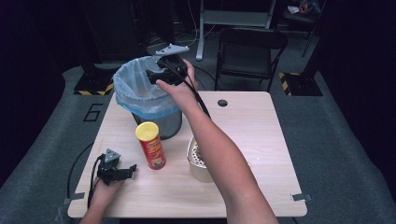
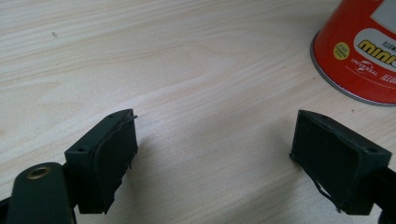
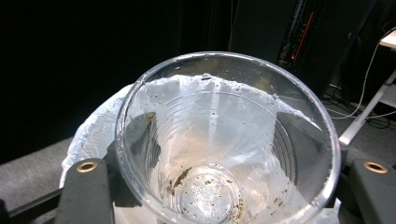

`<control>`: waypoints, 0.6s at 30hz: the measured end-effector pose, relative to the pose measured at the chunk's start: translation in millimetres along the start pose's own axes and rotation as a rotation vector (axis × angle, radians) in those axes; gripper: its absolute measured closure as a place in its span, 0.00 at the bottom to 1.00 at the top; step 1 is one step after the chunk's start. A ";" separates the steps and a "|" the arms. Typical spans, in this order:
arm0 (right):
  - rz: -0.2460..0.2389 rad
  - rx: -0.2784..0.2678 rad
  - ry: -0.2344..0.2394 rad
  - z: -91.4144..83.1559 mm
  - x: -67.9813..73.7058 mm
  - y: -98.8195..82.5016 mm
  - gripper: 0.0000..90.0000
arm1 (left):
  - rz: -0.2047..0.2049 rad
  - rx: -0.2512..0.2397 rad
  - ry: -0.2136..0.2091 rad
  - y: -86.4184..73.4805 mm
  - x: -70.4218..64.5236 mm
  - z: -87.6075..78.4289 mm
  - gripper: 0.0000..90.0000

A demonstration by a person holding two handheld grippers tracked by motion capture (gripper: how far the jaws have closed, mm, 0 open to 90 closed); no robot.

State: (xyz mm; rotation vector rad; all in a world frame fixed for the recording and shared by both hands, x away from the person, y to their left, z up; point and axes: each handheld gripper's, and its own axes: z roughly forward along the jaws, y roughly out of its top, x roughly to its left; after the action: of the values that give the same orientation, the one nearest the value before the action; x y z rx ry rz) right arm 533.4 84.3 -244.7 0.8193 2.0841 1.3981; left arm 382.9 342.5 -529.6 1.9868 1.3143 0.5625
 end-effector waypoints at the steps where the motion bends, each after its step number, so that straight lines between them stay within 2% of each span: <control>1: -0.007 0.007 0.001 4.1 3.2 1.0 0.34 | 0.000 0.001 -0.001 0.0 0.0 -0.1 0.15; 6: 0.006 0.017 0.011 10.1 7.1 1.2 0.33 | 0.000 0.000 0.000 0.0 0.0 0.0 0.15; 7: 0.013 0.023 0.022 13.4 8.5 -0.1 0.29 | 0.001 0.000 0.000 0.0 0.0 -0.1 0.15; 8: 0.013 0.023 0.022 13.4 8.5 -0.1 0.29 | 0.001 0.000 0.000 0.0 0.0 -0.1 0.15; 9: 0.024 0.047 0.045 16.6 9.5 -1.8 0.13 | 0.000 0.003 -0.002 0.1 0.1 -0.2 0.15; 12: 0.018 0.073 0.041 17.6 11.5 -4.0 0.11 | -0.002 -0.001 0.000 -0.1 -0.1 0.1 0.15; 13: 0.007 0.063 0.040 16.5 11.8 -5.3 0.11 | -0.003 -0.006 0.002 -0.2 -0.3 0.4 0.15; 15: 0.023 0.044 0.057 11.3 9.5 -7.9 0.10 | -0.002 -0.002 0.000 0.0 -0.2 0.1 0.15; 18: 0.023 0.033 0.042 3.8 4.1 -10.9 0.12 | -0.002 -0.001 0.000 0.0 -0.1 0.1 0.15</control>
State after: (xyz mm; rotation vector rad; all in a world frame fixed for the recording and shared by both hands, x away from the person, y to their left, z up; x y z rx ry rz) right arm 531.0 86.4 -256.5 0.8370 2.1415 1.4076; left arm 382.9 342.4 -529.7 1.9845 1.3156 0.5623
